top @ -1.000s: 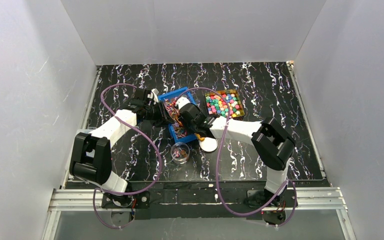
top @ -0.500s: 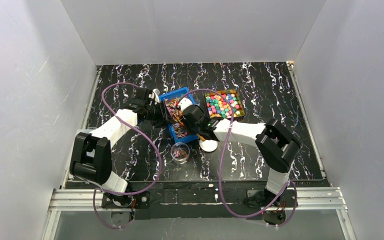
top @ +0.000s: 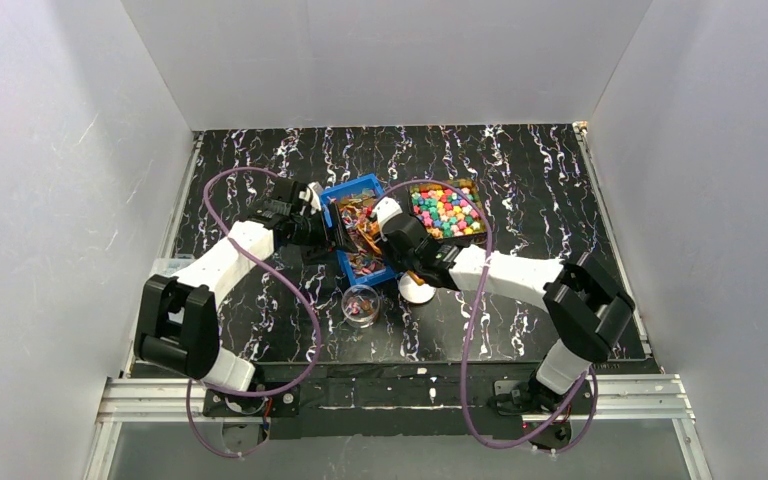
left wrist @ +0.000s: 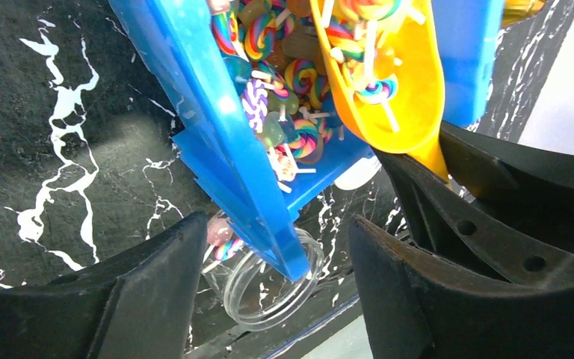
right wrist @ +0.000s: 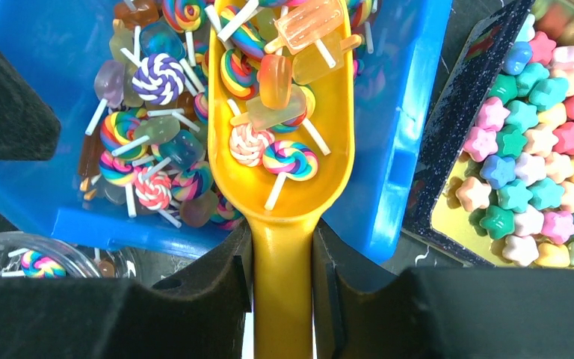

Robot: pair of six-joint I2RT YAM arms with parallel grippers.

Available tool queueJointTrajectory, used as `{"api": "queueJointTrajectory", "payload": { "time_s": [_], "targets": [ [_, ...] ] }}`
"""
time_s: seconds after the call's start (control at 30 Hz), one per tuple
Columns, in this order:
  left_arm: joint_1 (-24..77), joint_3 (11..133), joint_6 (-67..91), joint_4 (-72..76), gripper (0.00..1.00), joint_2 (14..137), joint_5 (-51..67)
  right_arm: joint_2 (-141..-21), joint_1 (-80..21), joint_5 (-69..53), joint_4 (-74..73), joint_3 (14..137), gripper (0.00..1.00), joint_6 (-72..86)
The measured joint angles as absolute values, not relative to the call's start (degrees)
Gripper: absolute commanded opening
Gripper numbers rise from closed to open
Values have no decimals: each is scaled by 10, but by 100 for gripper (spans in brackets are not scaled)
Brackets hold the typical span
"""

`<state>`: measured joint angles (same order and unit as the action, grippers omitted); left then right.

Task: Pack the candies
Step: Scoop the fake candies from the storage box, then place the fake candies in the packing bottle.

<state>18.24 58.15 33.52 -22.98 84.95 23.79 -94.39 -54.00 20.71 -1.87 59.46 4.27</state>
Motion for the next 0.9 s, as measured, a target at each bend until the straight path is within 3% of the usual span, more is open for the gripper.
{"api": "queueJointTrajectory", "payload": {
  "time_s": [0.9],
  "targets": [
    [182,601,335,-282,79,716,327,-722,-579,178,-68,498,1,47]
  ]
}}
